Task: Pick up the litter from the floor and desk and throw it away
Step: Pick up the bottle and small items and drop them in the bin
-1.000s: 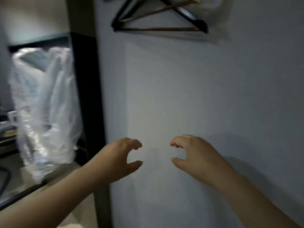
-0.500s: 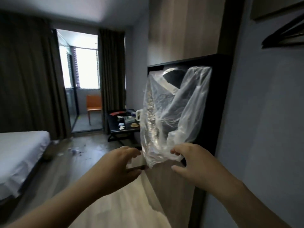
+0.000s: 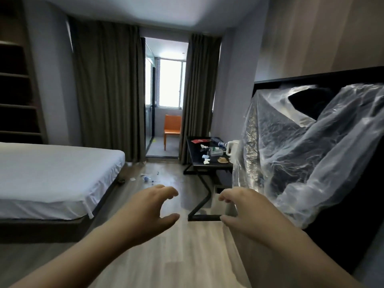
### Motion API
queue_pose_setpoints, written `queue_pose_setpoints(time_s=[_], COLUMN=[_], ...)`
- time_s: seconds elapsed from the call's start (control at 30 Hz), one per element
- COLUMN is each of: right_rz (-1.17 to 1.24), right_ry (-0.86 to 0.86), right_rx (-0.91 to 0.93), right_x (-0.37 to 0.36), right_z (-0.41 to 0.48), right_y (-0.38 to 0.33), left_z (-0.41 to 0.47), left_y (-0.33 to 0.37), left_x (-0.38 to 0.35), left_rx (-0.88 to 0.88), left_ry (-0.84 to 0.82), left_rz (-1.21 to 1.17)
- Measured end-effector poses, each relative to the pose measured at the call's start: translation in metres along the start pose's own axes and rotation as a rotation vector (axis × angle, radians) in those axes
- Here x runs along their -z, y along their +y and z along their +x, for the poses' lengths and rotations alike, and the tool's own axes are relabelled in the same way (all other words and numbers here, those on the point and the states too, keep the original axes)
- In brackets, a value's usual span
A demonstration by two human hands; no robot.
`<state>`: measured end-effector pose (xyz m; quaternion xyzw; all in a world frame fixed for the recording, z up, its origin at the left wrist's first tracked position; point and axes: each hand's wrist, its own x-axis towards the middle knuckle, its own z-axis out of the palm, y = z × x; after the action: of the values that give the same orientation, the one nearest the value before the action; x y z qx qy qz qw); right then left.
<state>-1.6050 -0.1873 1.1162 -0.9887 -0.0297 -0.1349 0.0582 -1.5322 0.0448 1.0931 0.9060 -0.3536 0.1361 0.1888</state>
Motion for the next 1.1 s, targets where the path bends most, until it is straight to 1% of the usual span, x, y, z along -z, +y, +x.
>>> queue_pose_setpoints(time_s=[0.17,0.33,0.5,0.67,0.83,1.1], right_rz=[0.024,0.036,0.046,0.038,0.046,0.025], right_ry=[0.003,0.017,-0.018,-0.076,-0.11,-0.161], right_rx=[0.06,0.095,0.105,0.125,0.13,0.133], right_x=[-0.022,-0.034,-0.057,-0.09,-0.124,-0.177], right_z=[0.066,0.132,0.19,0.248,0.319,0.465], right_y=[0.022,0.058,0.088,0.1,0.097,0.075], left_z=[0.046,0.106,0.15,0.191,0.237,0.313], left_y=[-0.035,-0.062,-0.094,-0.134,-0.196,-0.331], left_x=[-0.015,-0.033,-0.059,-0.084,-0.104,-0.116], left_rx=[0.042,0.081,0.135,0.177,0.191,0.224], left_ry=[0.031,0.022,-0.008,-0.055,-0.082,-0.11], left_rz=[0.066,0.131,0.114,0.094,0.08,0.043])
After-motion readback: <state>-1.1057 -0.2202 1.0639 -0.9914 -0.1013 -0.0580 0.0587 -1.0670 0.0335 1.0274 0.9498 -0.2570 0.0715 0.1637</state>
